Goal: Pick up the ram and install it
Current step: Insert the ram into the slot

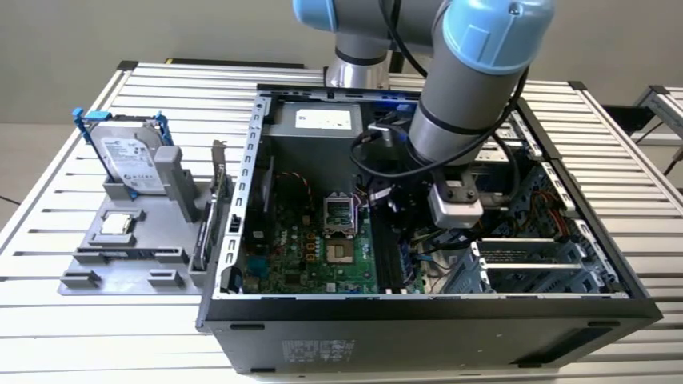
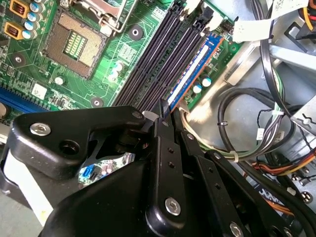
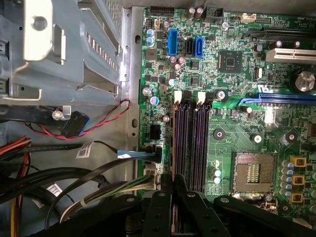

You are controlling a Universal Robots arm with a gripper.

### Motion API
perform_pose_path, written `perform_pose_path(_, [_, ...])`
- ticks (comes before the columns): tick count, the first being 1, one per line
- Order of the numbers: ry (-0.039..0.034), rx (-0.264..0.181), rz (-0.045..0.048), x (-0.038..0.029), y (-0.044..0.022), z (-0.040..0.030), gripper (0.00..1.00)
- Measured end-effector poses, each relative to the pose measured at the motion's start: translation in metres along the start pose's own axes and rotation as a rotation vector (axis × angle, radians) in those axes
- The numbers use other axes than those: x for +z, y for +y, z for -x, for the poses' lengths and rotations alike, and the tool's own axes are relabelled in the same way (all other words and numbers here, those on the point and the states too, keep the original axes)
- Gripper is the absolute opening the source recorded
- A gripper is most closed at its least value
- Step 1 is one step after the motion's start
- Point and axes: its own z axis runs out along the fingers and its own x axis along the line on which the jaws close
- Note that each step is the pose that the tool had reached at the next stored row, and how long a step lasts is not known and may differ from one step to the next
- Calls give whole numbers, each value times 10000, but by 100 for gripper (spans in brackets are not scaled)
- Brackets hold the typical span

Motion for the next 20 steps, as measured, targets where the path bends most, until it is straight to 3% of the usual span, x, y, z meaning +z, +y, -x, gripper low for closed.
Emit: perform_pose_path(20, [1,-19,5,70,-2,0,0])
